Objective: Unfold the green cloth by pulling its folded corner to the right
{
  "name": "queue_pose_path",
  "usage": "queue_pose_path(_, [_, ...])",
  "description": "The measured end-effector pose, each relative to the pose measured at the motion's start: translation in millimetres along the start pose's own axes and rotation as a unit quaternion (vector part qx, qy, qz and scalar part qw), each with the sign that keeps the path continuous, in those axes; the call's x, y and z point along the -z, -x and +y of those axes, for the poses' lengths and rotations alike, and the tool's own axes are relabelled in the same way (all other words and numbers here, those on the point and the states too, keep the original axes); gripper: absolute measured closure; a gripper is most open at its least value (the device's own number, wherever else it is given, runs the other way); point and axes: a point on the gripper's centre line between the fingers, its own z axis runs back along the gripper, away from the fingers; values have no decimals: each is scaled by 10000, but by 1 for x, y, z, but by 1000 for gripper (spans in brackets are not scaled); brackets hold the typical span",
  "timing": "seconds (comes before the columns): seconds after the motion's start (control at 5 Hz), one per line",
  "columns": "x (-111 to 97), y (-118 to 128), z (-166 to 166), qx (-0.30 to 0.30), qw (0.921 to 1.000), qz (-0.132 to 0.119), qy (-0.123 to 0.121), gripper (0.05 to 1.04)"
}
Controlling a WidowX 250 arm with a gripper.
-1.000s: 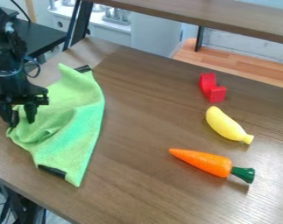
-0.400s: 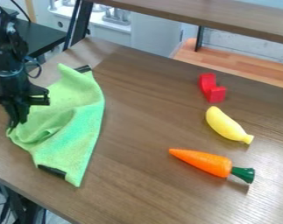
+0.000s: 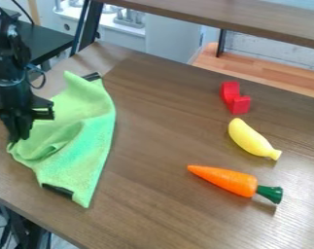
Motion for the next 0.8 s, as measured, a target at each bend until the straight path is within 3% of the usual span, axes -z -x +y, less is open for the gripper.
queue_pose_path(0.2, [1,0,0,-1,10000,30,-8,623])
queue_pose_path(0.4, [3,0,2,-34,10000,48,-45,314])
queue_pose_path(0.6, [4,-2,2,-105,9999,66,-74,164])
queue_pose_path(0.8, [9,0,2,-107,9998,143,-109,455])
